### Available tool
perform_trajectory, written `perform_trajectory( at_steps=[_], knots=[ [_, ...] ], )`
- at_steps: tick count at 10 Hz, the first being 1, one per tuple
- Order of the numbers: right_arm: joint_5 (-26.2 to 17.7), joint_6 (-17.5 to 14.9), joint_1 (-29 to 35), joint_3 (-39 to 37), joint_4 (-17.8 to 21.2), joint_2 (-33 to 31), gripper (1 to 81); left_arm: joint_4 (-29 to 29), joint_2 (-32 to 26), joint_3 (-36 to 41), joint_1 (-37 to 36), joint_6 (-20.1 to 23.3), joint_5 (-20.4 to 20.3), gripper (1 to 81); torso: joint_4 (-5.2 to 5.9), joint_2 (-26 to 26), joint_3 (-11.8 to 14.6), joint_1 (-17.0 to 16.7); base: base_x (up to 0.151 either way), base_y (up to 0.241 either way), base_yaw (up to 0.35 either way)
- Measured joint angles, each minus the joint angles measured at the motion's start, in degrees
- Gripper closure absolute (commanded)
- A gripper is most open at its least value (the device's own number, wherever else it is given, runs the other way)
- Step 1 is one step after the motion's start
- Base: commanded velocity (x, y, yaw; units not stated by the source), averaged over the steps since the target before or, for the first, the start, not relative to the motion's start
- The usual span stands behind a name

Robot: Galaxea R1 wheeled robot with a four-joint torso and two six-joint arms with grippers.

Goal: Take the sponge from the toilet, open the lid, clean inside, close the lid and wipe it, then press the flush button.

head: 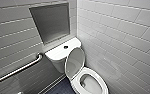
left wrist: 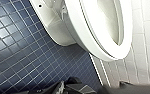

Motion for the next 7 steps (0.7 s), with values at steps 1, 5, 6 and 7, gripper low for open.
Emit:
perform_trajectory(
  at_steps=[1,5,6,7],
  knots=[
    [0.07,0.02,0.39,0.66,0.59,-0.66,81.1,0.00,-0.26,0.00,-1.40,-2.50,-0.02,1.0,0.00,0.02,-0.02,0.00,0.000,0.000,0.000],
    [0.72,0.46,0.22,1.62,1.17,-0.22,81.1,-0.05,-0.52,-0.37,-8.35,-13.42,-1.65,1.0,0.00,0.05,-0.06,0.00,0.000,0.000,0.000],
    [0.90,0.44,0.20,1.23,1.15,-0.20,81.1,-0.13,-0.55,-1.39,-9.73,-16.92,-2.86,1.0,0.00,0.05,-0.06,0.00,0.000,0.000,0.000],
    [1.15,0.41,0.16,0.61,1.12,0.11,81.1,-0.18,-0.72,-2.43,-11.06,-19.70,-4.07,1.0,0.00,0.05,-0.06,0.00,0.000,0.000,0.000]
  ],
)
